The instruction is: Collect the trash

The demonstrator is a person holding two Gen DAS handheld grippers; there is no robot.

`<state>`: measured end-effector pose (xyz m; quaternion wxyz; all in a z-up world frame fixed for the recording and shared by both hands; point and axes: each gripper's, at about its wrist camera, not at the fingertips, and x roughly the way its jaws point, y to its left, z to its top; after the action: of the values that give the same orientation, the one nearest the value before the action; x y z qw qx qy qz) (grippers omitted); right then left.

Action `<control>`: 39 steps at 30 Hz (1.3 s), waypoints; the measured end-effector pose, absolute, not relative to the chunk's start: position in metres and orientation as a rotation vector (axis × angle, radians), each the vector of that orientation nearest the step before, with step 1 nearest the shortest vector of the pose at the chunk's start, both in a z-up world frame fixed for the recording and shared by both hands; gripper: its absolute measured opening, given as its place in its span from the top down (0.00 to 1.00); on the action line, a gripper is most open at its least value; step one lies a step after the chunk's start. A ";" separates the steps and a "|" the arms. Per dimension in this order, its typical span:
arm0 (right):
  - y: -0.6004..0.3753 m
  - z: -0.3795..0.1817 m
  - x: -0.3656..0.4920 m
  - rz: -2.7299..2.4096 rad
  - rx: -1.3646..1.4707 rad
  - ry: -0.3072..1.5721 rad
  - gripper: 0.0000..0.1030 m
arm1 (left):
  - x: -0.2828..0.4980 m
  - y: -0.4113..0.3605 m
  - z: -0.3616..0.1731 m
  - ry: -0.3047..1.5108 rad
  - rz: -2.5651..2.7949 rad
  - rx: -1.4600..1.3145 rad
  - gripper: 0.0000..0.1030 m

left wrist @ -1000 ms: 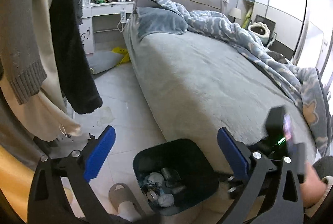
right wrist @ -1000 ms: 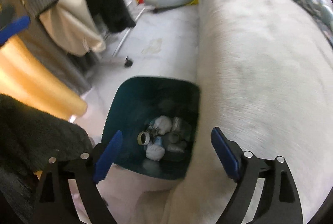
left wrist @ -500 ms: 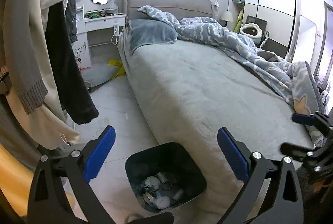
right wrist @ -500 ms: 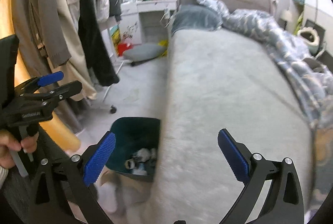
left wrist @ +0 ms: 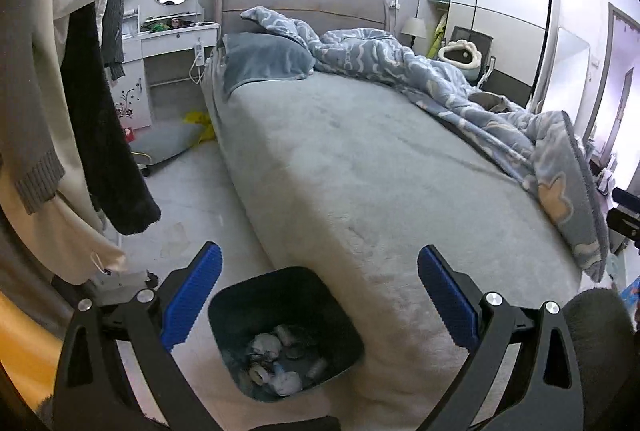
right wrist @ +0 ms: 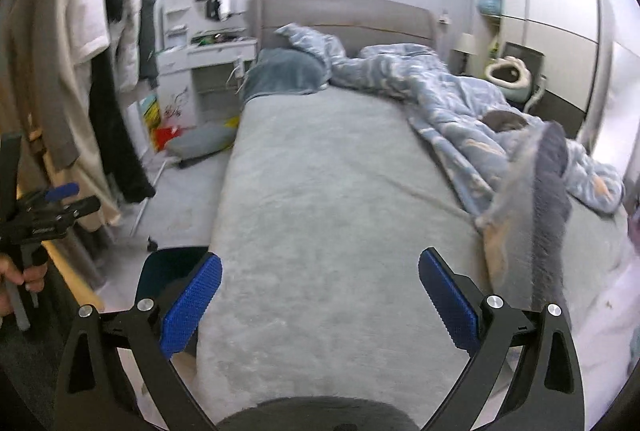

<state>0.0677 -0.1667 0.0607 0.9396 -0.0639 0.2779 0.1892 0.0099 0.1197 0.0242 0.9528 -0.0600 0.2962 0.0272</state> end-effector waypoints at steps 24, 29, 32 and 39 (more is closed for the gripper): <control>-0.182 0.041 0.071 0.533 -0.039 0.609 0.03 | 0.005 0.097 -0.015 0.628 0.047 -0.083 0.03; -0.184 0.041 0.071 0.534 -0.018 0.610 0.03 | 0.006 0.098 -0.016 0.632 0.051 -0.099 0.03; -0.184 0.041 0.071 0.530 -0.021 0.611 0.03 | 0.006 0.099 -0.016 0.631 0.059 -0.102 0.03; -0.180 0.040 0.072 0.523 -0.047 0.621 0.03 | 0.006 0.101 -0.017 0.629 0.074 -0.112 0.03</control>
<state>0.0716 -0.1795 0.0401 0.9185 -0.0226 0.3019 0.2544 0.0057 0.1007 -0.0166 0.9488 -0.0549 0.3089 0.0362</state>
